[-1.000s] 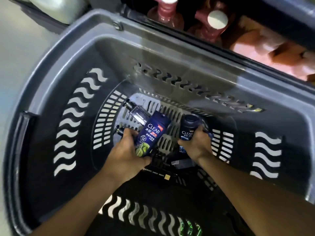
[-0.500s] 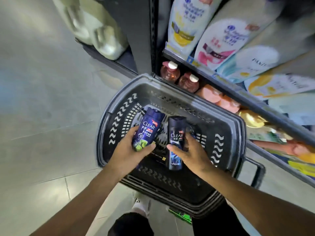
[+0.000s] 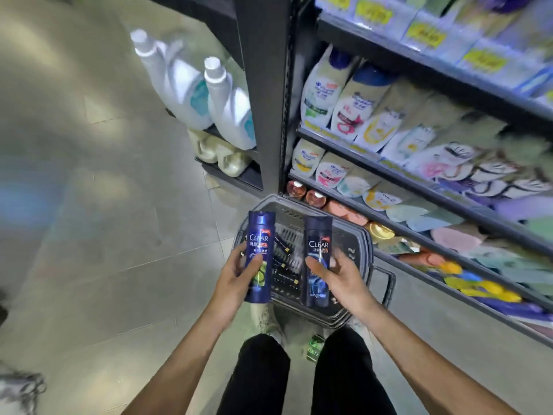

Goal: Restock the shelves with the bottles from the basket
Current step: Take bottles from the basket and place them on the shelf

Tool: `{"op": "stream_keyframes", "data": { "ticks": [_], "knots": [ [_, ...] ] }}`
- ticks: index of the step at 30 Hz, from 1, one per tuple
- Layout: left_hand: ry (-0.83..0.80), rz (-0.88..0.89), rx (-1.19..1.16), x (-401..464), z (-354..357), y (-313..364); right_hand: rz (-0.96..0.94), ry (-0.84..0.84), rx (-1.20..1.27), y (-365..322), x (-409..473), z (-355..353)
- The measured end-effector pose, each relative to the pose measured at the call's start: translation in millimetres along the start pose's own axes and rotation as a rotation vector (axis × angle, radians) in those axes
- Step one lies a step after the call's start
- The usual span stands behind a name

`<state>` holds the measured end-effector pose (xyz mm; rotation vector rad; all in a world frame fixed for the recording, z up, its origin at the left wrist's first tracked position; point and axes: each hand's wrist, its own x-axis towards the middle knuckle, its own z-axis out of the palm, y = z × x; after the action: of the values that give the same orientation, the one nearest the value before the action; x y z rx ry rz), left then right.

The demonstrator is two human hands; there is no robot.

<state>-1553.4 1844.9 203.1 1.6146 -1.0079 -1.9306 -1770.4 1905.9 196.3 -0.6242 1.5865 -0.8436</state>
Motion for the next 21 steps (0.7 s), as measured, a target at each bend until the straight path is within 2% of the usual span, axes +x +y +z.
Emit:
{"op": "stream_keyframes", "data": {
  "ticks": [4, 11, 14, 17, 21],
  "knots": [
    [-0.043, 0.015, 0.064, -52.7, 5.7, 32.4, 0.023, -0.016, 0.057, -29.2, -58.3, -10.0],
    [-0.241, 0.144, 0.131, -129.8, 40.9, 65.1, -0.048, 0.102, 0.138, -47.1, -146.7, -49.7],
    [-0.246, 0.200, 0.142, -159.7, 70.4, 70.6, -0.131, 0.081, 0.098, -43.1, -185.3, -76.2],
    [-0.245, 0.263, 0.182, -185.6, 109.5, 66.6, -0.176, 0.171, 0.170, -35.3, -226.5, -111.8],
    [-0.307, 0.330, 0.272, -226.8, 173.4, 49.9, -0.296, 0.222, 0.131, -15.2, -294.6, -167.2]
  ]
}}
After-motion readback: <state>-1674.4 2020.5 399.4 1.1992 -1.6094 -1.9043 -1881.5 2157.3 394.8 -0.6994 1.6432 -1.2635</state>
